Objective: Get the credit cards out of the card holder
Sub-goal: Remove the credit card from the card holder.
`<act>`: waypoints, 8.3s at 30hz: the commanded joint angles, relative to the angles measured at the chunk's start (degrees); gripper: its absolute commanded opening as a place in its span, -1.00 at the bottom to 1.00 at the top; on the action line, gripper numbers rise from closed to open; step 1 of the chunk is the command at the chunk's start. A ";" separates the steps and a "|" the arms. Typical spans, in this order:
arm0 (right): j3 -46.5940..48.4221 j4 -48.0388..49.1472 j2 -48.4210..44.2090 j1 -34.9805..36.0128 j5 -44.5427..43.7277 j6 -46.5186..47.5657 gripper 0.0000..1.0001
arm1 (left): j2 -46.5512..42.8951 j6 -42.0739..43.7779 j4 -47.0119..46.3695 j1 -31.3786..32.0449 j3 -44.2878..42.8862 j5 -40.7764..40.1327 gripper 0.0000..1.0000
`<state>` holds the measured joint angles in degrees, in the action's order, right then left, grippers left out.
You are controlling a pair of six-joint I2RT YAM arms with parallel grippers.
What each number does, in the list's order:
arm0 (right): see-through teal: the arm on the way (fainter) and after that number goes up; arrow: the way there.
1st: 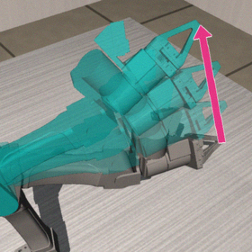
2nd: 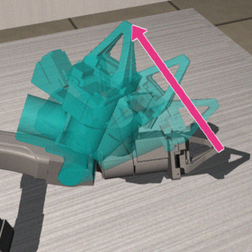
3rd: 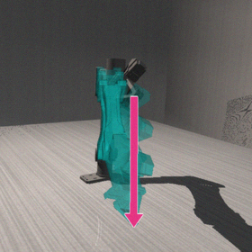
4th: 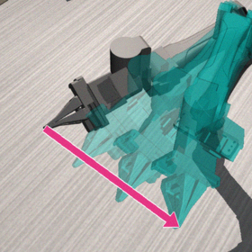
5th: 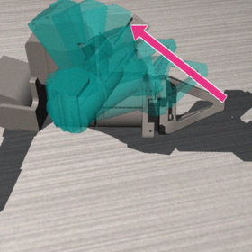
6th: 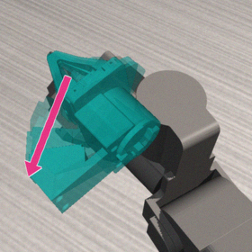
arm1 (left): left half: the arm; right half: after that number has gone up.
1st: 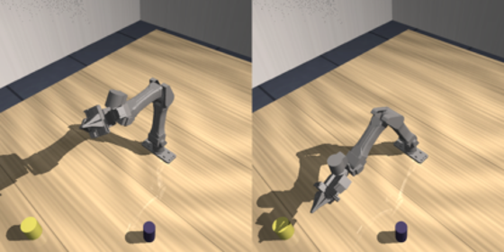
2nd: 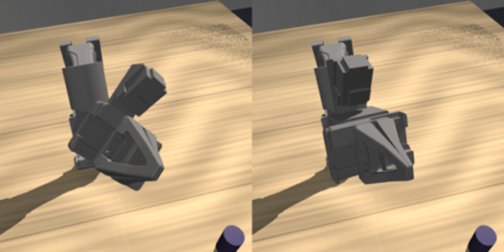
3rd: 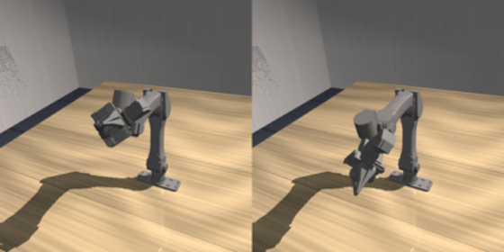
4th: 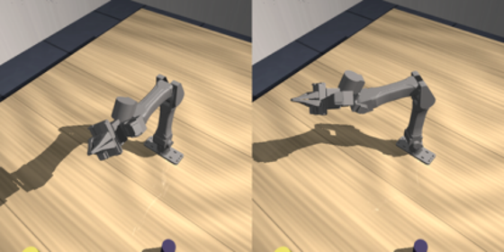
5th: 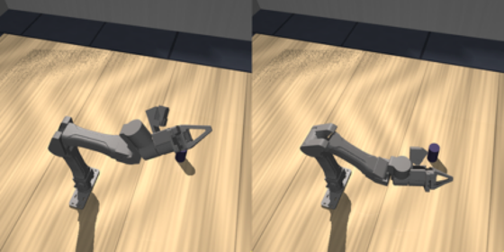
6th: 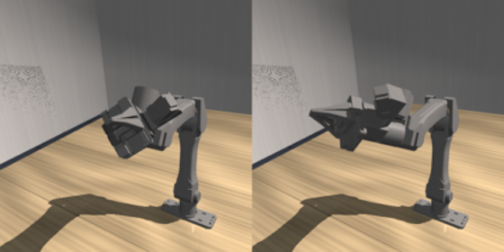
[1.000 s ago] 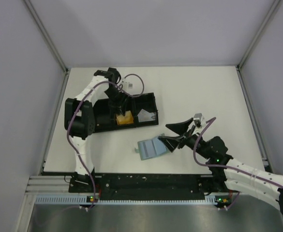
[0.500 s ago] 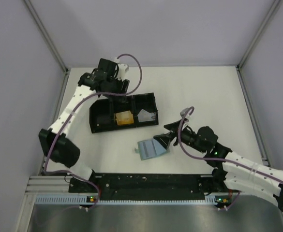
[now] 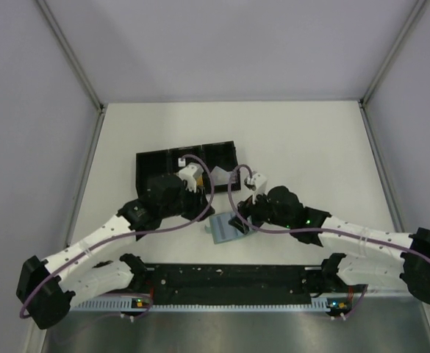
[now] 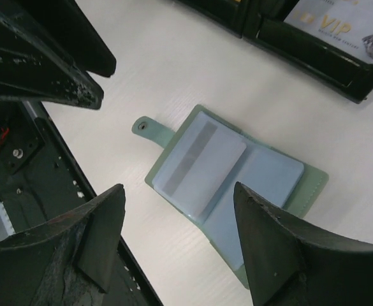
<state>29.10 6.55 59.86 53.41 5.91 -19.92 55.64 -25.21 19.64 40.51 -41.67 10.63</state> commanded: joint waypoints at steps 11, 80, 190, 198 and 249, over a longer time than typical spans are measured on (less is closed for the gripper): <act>13.43 -9.00 17.39 10.13 -13.72 4.98 0.35 | 0.78 -12.23 -16.65 3.43 17.76 -8.78 -0.20; 15.02 -13.77 11.52 8.46 -17.98 6.38 0.00 | 3.69 -11.35 -8.30 3.43 17.50 -9.58 -1.00; -0.18 31.25 35.51 -11.65 29.51 -22.70 -1.00 | 22.50 -11.35 -13.49 3.70 12.75 -3.95 -1.00; -2.38 30.37 35.59 -15.88 31.09 -22.71 -1.00 | 21.97 -11.26 -12.70 3.70 12.76 -4.66 -1.00; 1.40 31.07 40.60 -13.51 32.76 -24.55 -0.73 | 20.74 -12.05 -12.79 4.58 12.14 -3.25 -1.00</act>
<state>29.06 34.68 99.68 39.22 37.89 -44.16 74.72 -38.61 5.52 44.45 -29.15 9.39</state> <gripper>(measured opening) 0.194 0.007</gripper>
